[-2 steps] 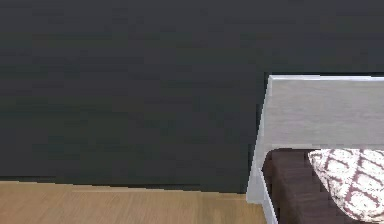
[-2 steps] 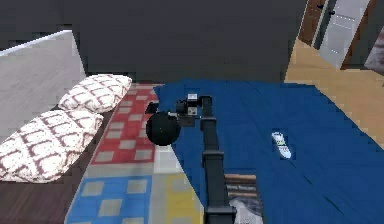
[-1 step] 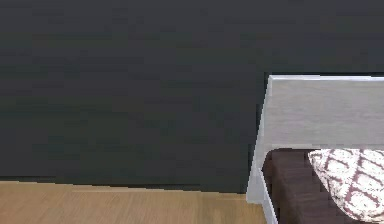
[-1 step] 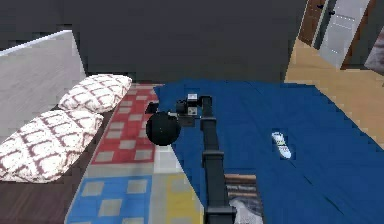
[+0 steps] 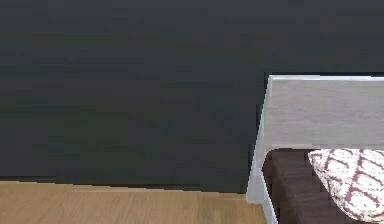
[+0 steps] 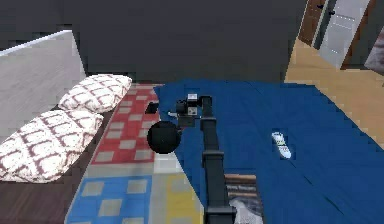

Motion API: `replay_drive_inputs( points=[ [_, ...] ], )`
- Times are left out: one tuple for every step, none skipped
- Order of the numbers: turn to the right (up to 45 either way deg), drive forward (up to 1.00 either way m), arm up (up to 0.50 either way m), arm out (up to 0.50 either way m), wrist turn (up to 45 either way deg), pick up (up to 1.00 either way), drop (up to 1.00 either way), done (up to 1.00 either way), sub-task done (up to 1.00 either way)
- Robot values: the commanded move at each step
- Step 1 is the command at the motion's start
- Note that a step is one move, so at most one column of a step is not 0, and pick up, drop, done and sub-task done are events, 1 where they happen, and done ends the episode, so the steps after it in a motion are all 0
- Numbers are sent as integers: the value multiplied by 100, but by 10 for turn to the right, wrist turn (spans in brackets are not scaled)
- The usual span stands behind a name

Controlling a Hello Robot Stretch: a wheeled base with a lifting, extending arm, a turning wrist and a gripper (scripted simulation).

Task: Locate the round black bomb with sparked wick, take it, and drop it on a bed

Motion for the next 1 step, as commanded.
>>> replay_drive_inputs(
  points=[
    [0,0,10,0,0,0,0,0,0]
  ],
)
